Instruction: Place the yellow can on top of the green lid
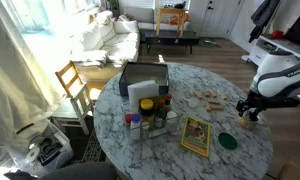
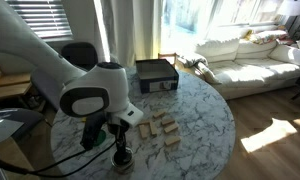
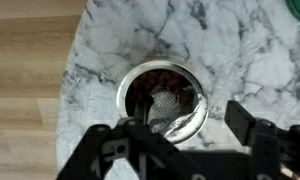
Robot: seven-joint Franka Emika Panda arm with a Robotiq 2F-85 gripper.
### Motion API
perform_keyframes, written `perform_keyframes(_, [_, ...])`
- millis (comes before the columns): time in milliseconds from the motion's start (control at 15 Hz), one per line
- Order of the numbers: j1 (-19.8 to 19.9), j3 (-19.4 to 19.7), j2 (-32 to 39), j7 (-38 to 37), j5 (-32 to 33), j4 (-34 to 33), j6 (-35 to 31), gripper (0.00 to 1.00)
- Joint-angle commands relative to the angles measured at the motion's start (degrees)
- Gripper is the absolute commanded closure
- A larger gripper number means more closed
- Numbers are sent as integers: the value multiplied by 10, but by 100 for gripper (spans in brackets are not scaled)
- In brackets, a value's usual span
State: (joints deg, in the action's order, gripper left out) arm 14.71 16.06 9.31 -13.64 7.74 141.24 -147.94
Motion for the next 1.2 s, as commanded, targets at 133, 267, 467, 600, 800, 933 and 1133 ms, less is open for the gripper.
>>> perform_keyframes(133, [-5, 0, 16, 10, -24, -3, 23, 46])
perform_keyframes(267, [-6, -1, 16, 13, -28, -1, 25, 71])
perform_keyframes(467, [-7, -4, 5, 17, -32, 5, 25, 94])
perform_keyframes(600, [-10, -4, -10, 19, -29, 13, 26, 100])
perform_keyframes(800, [-13, -7, -34, 23, -24, 28, 29, 97])
perform_keyframes(933, [-17, -10, -61, 20, -19, 49, 31, 97])
perform_keyframes(1133, [-23, -20, -110, 29, -29, 84, 55, 97])
